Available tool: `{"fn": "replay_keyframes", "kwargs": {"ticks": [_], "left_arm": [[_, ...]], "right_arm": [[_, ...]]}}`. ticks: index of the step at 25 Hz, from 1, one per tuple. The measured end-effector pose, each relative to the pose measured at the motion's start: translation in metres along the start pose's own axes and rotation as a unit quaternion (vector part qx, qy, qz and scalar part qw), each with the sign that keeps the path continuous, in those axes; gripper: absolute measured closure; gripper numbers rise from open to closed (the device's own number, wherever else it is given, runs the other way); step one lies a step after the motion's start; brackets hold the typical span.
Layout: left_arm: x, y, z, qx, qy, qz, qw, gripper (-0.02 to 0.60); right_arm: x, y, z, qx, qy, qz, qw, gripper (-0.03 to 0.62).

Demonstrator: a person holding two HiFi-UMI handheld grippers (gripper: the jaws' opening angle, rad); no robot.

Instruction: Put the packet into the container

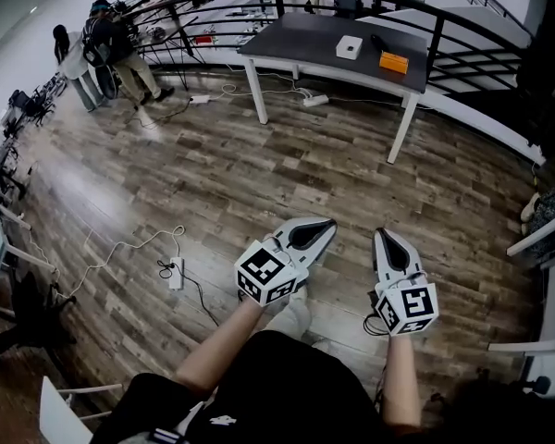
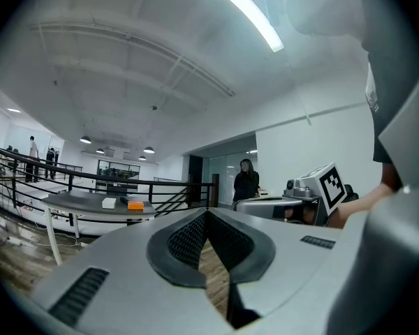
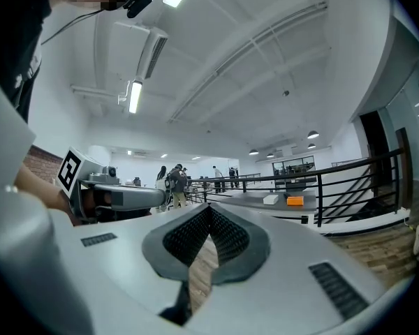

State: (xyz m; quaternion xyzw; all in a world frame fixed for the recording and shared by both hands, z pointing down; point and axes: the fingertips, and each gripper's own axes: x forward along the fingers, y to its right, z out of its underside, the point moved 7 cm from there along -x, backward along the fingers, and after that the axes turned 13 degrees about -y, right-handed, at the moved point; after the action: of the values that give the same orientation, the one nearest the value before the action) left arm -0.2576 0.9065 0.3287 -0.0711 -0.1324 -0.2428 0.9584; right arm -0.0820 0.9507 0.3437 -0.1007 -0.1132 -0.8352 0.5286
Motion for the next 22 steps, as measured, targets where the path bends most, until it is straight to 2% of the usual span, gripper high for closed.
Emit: {"fn": "replay_keyframes", "kwargs": {"ticks": [7,15,22], "left_arm": [[0.037,-0.042,-0.012,0.008,0.010,0.011,0.9999,0.575],[0.077,-0.120,-0.029,-0.002,0.017,0.025,0.9995,0.575],[0.094,-0.179,-0.036,-0.002,0.018,0.037,0.9992,0.575]], "right_arm": [[0.038,0.031,-0.011,0.001,0.001,0.012,1.000,0.591],[0.108,0.066,-0.037,-0.001,-0.003,0.026,1.000,0.591],[0.163,0.079,-0.053,0.003,-0.008,0.041,0.999,0.591]]}}
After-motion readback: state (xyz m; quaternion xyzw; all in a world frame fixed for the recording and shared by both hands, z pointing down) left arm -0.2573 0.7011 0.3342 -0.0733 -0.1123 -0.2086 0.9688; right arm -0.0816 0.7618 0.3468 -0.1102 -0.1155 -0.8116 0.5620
